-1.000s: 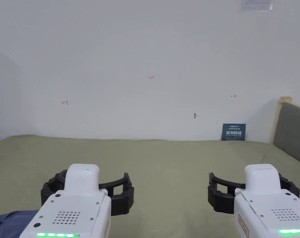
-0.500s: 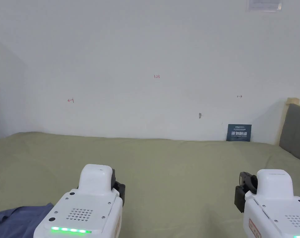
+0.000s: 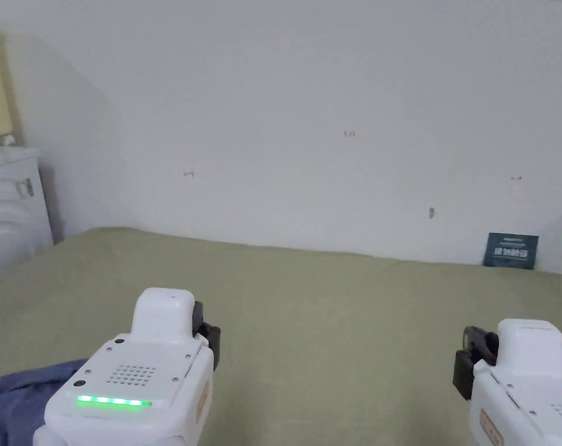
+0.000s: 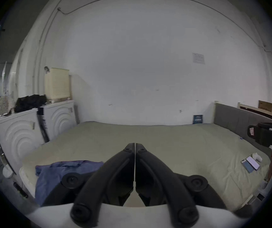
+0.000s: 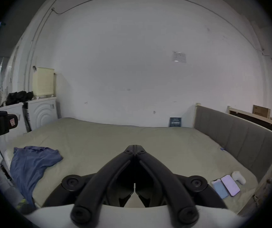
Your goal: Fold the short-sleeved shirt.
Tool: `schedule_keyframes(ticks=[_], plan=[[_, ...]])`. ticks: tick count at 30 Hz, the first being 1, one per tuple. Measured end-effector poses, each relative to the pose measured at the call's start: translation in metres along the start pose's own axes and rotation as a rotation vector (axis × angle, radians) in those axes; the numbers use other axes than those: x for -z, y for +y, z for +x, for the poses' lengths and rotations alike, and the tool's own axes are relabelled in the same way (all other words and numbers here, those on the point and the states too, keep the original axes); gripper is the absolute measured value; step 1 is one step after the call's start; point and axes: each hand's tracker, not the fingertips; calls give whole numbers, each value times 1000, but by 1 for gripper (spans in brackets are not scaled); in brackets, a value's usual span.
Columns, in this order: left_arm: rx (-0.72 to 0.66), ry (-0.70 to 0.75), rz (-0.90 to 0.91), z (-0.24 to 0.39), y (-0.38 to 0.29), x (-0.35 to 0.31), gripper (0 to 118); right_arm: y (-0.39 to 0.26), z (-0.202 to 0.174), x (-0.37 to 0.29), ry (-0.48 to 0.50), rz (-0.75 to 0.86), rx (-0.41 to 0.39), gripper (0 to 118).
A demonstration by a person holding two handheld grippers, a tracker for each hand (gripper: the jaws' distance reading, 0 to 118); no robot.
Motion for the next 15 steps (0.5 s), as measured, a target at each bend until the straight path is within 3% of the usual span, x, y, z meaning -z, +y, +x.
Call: schedule_keyframes(ticks=[8, 15], plan=[[-42, 310, -6, -114, -1, -44, 2, 2, -121, 30, 318, 2, 11, 0], [-76, 492, -22, -183, -12, -83, 2, -4, -203, 34, 501, -3, -24, 0]])
